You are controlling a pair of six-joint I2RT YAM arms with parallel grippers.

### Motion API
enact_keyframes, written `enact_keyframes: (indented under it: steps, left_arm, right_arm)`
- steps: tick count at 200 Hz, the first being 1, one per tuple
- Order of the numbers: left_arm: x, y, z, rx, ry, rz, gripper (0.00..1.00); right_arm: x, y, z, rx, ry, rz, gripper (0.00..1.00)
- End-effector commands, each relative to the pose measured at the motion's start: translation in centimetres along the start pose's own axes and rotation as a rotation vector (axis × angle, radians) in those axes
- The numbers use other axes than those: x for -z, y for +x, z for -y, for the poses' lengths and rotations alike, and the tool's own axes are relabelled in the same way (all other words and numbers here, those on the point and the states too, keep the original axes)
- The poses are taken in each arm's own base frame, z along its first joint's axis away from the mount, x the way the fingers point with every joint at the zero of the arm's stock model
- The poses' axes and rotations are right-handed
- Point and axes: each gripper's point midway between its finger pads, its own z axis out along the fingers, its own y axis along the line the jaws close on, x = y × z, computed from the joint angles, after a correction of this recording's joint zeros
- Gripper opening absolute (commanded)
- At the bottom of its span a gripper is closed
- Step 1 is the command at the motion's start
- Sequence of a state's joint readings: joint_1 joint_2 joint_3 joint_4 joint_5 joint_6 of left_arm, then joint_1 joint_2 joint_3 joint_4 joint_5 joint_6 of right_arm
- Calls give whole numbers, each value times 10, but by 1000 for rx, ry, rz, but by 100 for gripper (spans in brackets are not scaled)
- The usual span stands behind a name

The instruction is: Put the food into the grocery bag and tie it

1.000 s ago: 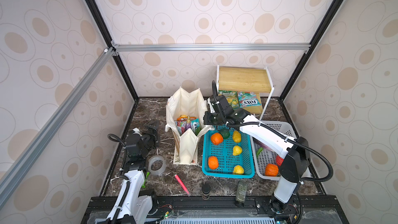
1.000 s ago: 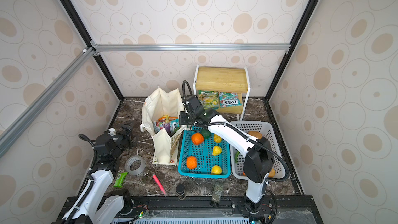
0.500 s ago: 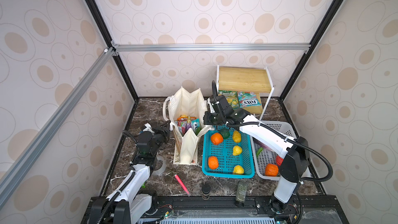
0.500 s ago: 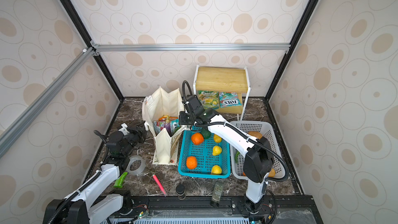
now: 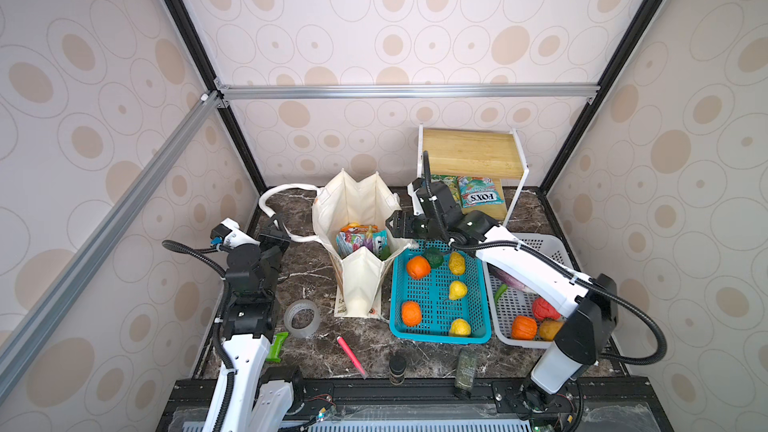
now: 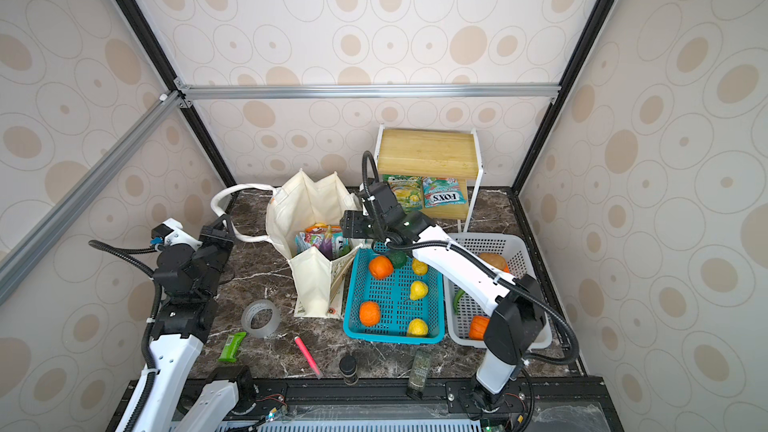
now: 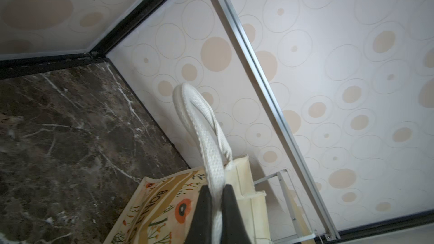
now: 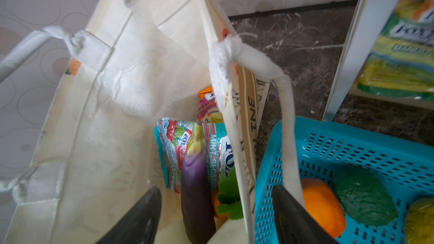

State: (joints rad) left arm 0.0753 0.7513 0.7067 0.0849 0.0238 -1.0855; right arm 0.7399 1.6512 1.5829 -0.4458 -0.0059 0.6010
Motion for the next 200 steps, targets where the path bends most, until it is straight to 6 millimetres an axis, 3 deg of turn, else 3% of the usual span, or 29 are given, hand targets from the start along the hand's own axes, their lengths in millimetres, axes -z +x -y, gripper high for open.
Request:
enact_keyframes:
  steps: [1,28,56,103,149,200]
  left_arm:
    - [3,-5,-21,-100,-100,26,0]
    - [4,-5,-23,-101,-97,28,0]
    - [5,-5,-23,-102,-91,26,0]
    - [7,-4,-20,-105,-79,23,0]
    - [7,0,-21,-82,-65,10,0]
    - [7,3,-22,-71,-58,1,0]
  right_arm:
    - [30,-25,13,-76,4,114,85]
    - [37,-22,47,-199,33,115,87]
    - [28,-2,71,-282,60,76,85]
    - [5,24,76,-425,-8,38,78]
    - [-26,52,63,-586,-131,-34,69]
    - [-50,63,45,-722,-257,-32,55]
